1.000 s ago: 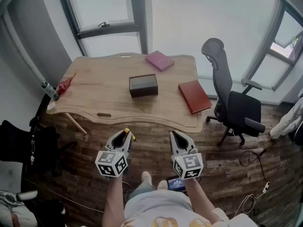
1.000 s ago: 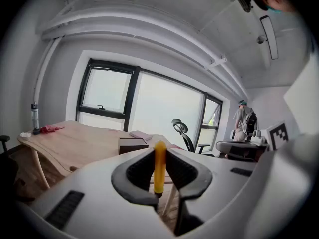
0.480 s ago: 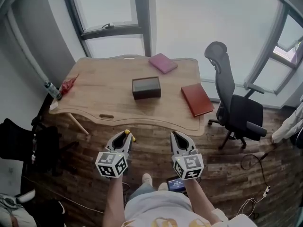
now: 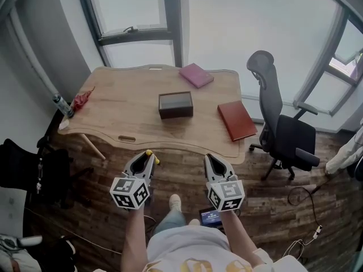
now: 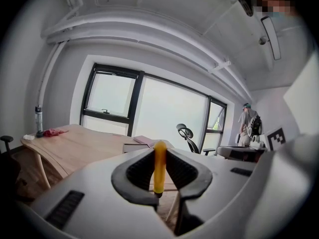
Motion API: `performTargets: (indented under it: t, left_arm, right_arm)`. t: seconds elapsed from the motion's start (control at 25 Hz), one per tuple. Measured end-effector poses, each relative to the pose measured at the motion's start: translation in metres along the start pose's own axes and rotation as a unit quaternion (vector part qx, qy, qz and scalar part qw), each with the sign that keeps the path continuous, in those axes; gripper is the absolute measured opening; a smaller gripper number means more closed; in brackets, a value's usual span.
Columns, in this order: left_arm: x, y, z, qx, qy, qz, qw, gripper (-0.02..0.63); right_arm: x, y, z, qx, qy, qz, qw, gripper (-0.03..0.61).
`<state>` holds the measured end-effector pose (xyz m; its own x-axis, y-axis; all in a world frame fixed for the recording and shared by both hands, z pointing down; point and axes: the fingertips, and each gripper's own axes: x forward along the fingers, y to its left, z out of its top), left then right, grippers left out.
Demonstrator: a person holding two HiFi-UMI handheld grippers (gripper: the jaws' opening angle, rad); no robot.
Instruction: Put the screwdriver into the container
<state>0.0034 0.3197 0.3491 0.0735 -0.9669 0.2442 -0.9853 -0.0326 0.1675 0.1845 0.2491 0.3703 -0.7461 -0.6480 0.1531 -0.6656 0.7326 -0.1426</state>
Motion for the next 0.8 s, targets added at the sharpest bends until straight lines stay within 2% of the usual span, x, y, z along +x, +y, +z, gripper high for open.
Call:
performTargets:
  t: [0.36,0.8]
  left_arm:
    - [0.056,0.038,0.004,-0.015,0.004,-0.003,0.9999,0.076]
    - [0.183,0.122,0.046,-0.019,0.027,-0.042,0.9986,0.076]
  right_arm:
    - [0.064,-0.022,-0.005,0.0,0.018,-0.003,1.0,0.032]
    - [0.206,-0.06,0.024,-0.002,0.021,-0.053,0.998,0.032]
